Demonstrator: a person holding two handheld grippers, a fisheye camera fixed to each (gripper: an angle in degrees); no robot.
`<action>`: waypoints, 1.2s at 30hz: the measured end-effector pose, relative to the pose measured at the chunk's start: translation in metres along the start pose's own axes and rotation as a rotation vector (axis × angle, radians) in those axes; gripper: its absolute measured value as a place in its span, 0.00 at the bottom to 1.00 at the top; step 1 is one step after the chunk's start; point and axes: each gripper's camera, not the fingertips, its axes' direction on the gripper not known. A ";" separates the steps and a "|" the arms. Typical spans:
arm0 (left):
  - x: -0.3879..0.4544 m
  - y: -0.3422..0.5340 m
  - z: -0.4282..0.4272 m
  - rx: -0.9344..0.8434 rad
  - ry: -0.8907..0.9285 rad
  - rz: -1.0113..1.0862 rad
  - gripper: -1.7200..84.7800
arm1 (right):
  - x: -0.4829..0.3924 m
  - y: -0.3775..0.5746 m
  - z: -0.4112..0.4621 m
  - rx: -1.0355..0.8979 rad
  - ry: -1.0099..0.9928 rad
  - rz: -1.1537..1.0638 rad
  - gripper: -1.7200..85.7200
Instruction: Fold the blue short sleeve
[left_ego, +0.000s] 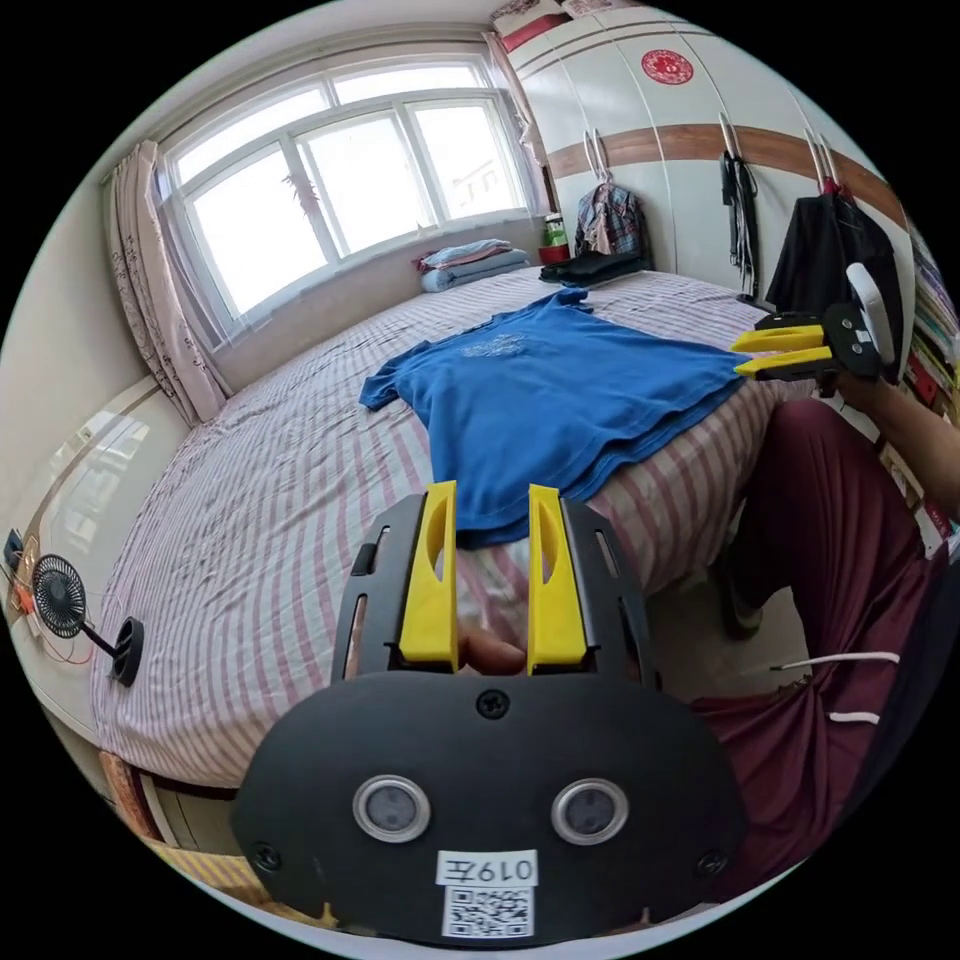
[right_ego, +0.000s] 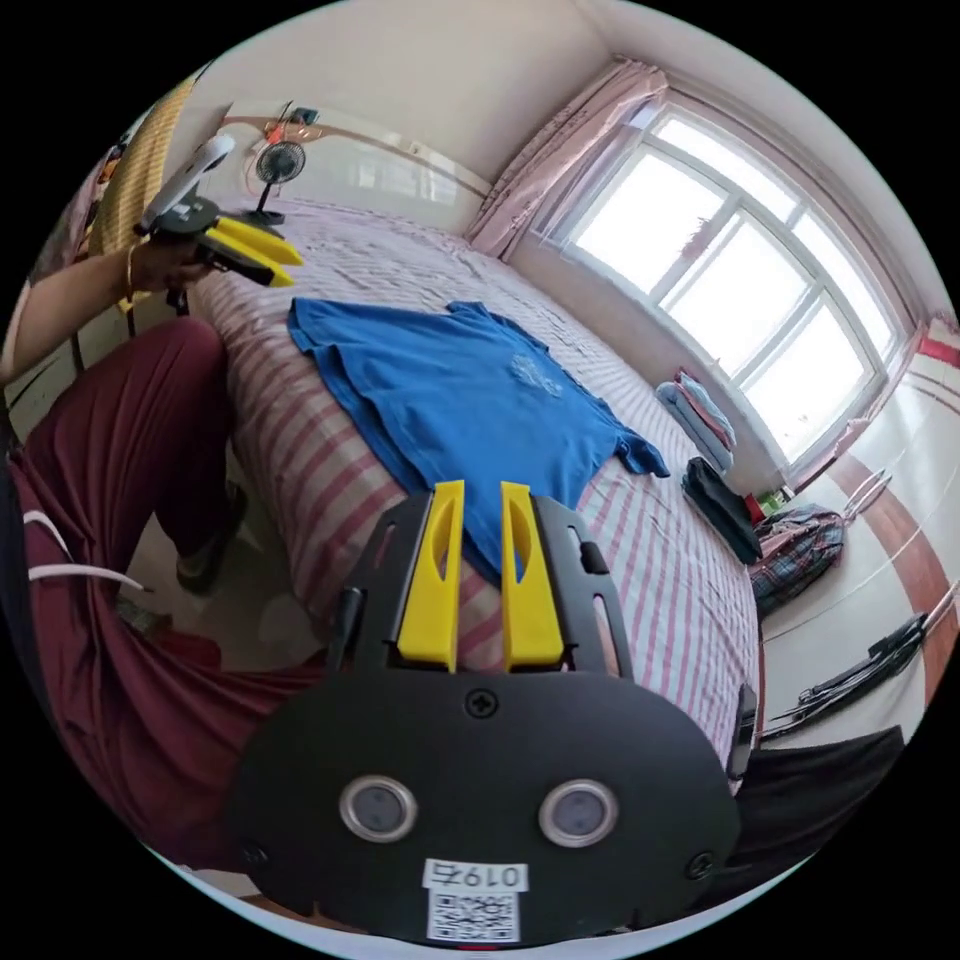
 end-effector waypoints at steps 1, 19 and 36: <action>0.013 0.001 -0.003 -0.014 0.007 0.030 0.13 | -0.020 -0.004 0.006 -0.032 0.012 -0.045 0.11; 0.124 0.017 -0.027 -0.161 -0.122 0.267 0.10 | -0.159 -0.044 0.006 -0.127 0.150 -0.154 0.10; 0.200 0.024 -0.043 -0.241 -0.269 0.521 0.05 | -0.210 -0.062 -0.001 -0.142 0.159 -0.118 0.10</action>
